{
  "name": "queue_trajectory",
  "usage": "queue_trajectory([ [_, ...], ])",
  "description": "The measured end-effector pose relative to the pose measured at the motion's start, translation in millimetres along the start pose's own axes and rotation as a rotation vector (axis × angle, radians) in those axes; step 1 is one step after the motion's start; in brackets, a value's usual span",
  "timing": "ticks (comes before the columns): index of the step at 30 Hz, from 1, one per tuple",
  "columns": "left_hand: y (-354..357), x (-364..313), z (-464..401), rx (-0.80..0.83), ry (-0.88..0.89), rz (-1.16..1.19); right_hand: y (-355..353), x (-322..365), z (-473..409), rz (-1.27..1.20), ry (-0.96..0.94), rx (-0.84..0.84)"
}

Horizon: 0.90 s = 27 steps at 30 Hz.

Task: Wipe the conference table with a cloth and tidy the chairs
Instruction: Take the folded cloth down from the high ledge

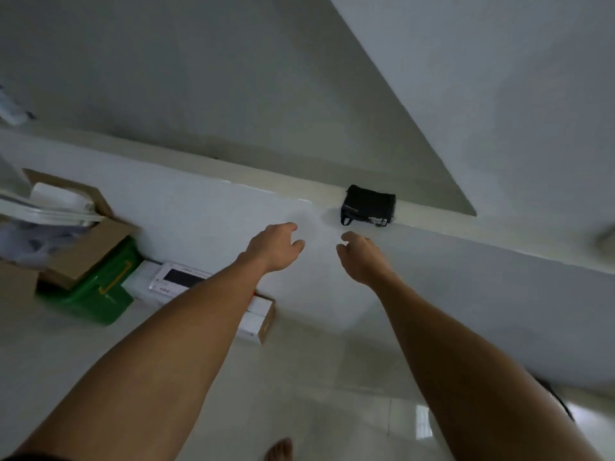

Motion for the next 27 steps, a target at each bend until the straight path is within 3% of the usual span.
queue_trajectory([
  [13,39,-67,-134,0.180,0.231,-0.041,-28,-74,-81,-0.062,0.185,-0.080],
  [27,87,-117,-302,0.174,0.197,-0.020,-57,-164,-234,0.004,0.179,-0.059],
])
Point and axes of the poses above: each hand's wrist, its own z-axis away from the middle knuckle, its own y-axis out of the palm, x = y × z, the point moved 8 cm from there along -z, towards the middle knuckle, and after that the axes turned 11 degrees about z, right-handed, at the moved point
